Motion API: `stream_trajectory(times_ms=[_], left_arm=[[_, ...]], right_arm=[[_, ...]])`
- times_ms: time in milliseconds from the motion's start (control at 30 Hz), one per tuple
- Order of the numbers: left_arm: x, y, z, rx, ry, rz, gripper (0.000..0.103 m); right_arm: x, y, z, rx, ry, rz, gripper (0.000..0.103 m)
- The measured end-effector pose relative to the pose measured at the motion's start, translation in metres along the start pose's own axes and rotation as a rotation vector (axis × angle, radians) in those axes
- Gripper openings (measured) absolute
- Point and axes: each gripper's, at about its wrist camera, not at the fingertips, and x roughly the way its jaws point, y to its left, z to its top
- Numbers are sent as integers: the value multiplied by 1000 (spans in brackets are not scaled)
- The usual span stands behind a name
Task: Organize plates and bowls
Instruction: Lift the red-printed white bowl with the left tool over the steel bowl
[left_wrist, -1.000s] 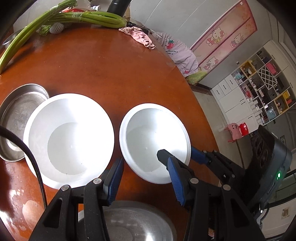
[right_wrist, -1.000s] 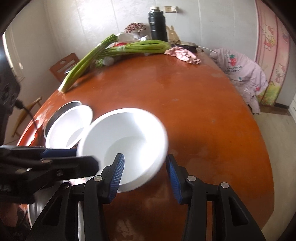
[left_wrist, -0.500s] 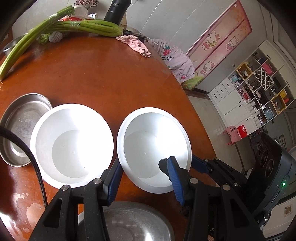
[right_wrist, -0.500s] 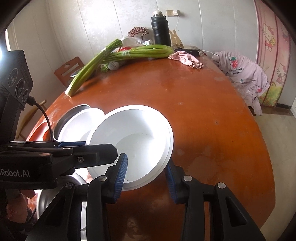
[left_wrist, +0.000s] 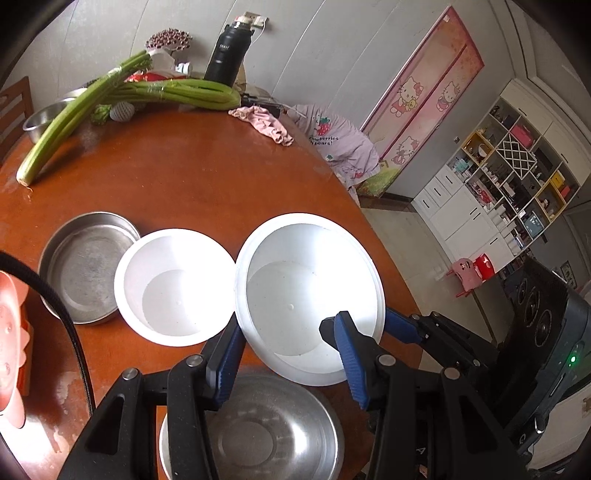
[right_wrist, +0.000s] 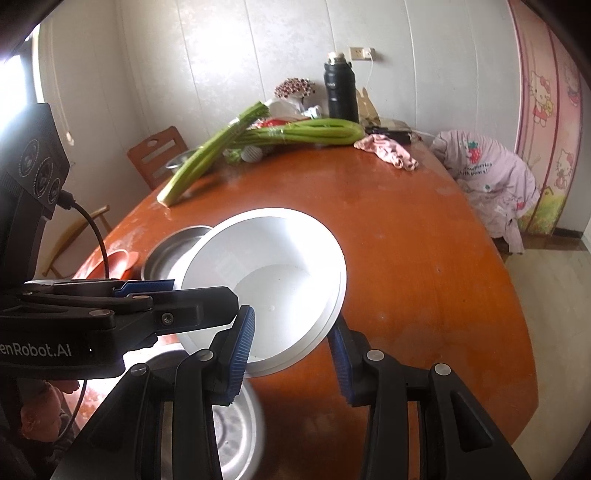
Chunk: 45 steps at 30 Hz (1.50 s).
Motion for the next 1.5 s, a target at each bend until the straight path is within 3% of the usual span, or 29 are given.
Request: stream_trajectory(times_ms=[333,700,967,1500], left_arm=[[-37,9,-18,-1,-36,5,48],[-52,15,-42,-4,-28,0,48],[-51,16,-58,1,-11,33,48],[-30,28,-83,-33,91,29,48]], right_arm=[[-19,31,-6,-34,-17,25,42],[-30,55,-24,-52,-9,15,42],[-28,62,-40,-42,32,30,42],[-11,61,-67,-10,140,68,42]])
